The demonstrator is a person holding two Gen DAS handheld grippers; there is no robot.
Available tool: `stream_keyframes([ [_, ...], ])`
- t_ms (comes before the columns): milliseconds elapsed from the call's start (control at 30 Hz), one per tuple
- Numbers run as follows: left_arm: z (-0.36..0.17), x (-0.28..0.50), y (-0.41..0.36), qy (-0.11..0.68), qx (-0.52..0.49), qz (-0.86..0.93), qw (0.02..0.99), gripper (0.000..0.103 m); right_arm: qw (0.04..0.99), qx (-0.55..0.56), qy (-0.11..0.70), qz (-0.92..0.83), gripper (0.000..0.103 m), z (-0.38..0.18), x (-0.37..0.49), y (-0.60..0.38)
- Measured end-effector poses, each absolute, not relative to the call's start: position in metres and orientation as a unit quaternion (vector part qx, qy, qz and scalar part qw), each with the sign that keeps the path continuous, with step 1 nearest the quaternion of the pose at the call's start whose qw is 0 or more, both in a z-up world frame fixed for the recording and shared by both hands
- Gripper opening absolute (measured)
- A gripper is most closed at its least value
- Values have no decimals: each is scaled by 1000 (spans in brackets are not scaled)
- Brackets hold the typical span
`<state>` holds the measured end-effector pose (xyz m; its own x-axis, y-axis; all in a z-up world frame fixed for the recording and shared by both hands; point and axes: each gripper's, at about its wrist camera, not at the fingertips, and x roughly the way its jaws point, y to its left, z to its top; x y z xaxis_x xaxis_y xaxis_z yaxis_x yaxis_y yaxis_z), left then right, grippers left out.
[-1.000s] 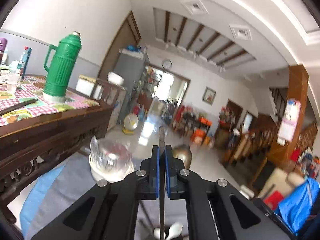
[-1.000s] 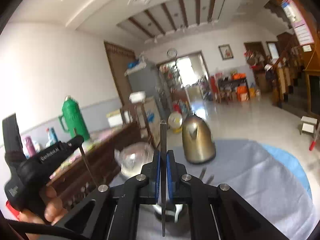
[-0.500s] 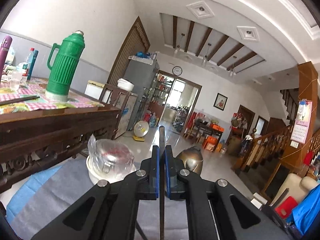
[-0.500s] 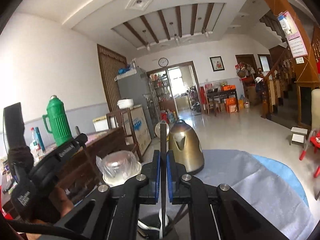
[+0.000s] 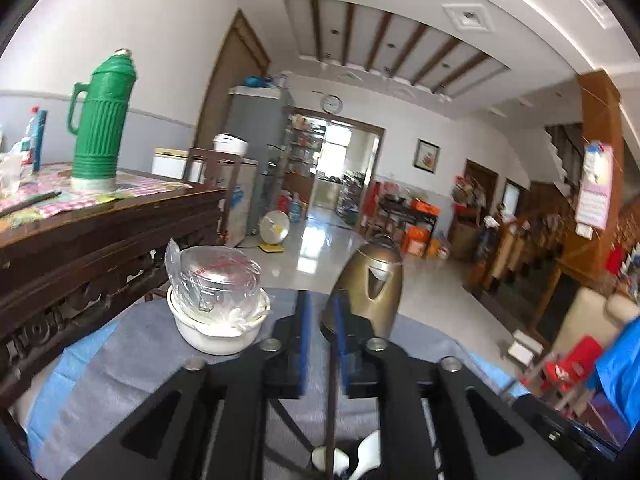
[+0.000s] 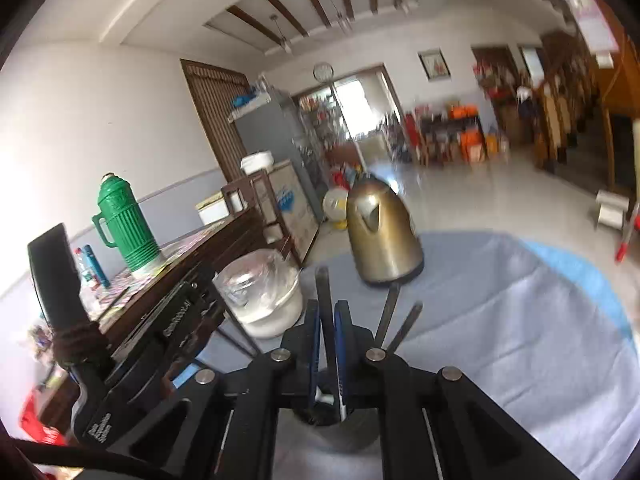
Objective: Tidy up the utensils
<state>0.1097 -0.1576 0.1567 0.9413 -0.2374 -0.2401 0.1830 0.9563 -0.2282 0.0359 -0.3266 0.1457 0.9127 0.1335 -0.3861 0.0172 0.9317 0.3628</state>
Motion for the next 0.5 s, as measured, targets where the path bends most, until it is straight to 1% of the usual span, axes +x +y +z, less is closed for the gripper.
stream_keyframes([
  [67, 166, 93, -154, 120, -82, -108, 983, 45, 954, 201, 219, 37, 21, 144, 32, -328],
  [100, 172, 84, -152, 112, -69, -106, 986, 50, 951, 216, 216, 48, 32, 145, 28, -333],
  [133, 178, 75, -151, 106, -51, -104, 988, 54, 949, 229, 210, 53, 55, 146, 21, -338],
  [167, 185, 64, -148, 102, -32, -101, 989, 64, 948, 239, 205, 54, 70, 146, 15, -342],
  [200, 189, 54, -145, 100, -16, -99, 990, 71, 947, 253, 191, 54, 79, 148, 5, -348],
  [233, 192, 46, -144, 99, -5, -96, 990, 73, 948, 260, 175, 51, 79, 150, -4, -351],
  [267, 194, 37, -141, 99, 12, -91, 991, 77, 949, 261, 169, 47, 79, 151, -10, -352],
  [300, 196, 30, -140, 103, 26, -84, 991, 84, 950, 262, 162, 43, 79, 153, -18, -355],
  [367, 193, 17, -137, 137, 49, -73, 987, 89, 949, 271, 156, 38, 79, 155, -30, -360],
  [500, 175, -4, -137, 221, 75, -74, 970, 90, 946, 280, 162, 24, 79, 155, -57, -363],
])
